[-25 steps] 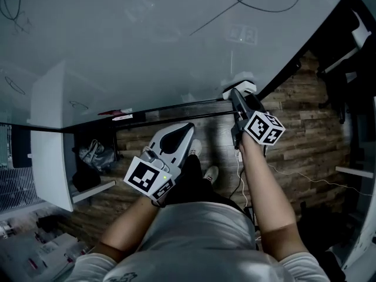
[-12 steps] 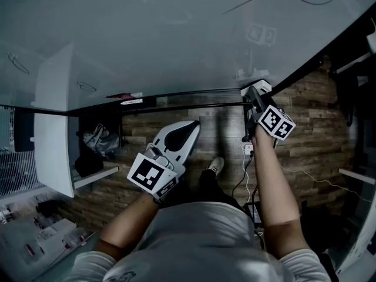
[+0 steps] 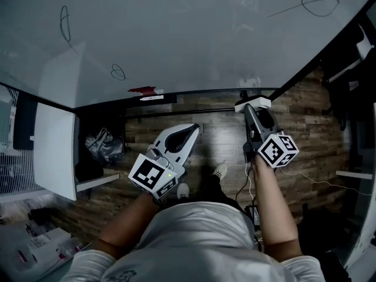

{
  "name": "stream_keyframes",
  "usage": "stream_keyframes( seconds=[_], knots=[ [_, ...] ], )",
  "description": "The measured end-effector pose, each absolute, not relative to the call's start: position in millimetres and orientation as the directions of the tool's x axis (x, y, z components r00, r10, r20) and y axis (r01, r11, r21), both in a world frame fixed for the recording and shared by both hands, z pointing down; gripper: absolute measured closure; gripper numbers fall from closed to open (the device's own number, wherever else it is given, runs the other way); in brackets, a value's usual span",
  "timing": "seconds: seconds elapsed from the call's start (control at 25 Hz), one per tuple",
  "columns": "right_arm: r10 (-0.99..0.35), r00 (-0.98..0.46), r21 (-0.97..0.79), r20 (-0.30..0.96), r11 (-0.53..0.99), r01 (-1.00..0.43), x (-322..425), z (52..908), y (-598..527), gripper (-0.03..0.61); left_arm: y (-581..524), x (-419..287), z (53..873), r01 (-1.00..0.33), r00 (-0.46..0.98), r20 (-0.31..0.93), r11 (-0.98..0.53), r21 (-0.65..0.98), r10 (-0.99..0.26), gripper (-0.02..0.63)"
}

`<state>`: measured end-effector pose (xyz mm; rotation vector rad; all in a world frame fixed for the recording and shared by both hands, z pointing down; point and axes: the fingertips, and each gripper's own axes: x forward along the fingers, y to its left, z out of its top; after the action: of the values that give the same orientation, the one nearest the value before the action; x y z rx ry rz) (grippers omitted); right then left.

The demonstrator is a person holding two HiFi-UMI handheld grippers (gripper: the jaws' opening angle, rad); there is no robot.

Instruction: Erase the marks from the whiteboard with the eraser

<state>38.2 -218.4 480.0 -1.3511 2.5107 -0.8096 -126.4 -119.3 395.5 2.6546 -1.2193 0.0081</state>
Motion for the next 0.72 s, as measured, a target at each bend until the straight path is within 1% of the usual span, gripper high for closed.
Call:
stream_keyframes(
  seconds=[0.28, 0.44, 0.72],
  knots=[
    [-0.753, -0.659, -0.391, -0.005, 0.608, -0.692, -36, 399, -92, 0.336, -39, -181, 370, -0.723, 0.684, 0.045, -0.669, 0.169, -0.728, 0.607],
    [-0.743, -0.668, -0.343, -0.039, 0.638, -0.69, -59, 370, -27, 0.336, 3, -213, 356, -0.718, 0.688, 0.019, -0.678, 0.157, -0.725, 0.607],
    [-0.73, -0.68, -0.339, -0.062, 0.657, -0.674, -87, 351, 50, 0.336, 61, -250, 349, -0.706, 0.7, 0.015, -0.689, 0.164, -0.714, 0.607]
  ],
)
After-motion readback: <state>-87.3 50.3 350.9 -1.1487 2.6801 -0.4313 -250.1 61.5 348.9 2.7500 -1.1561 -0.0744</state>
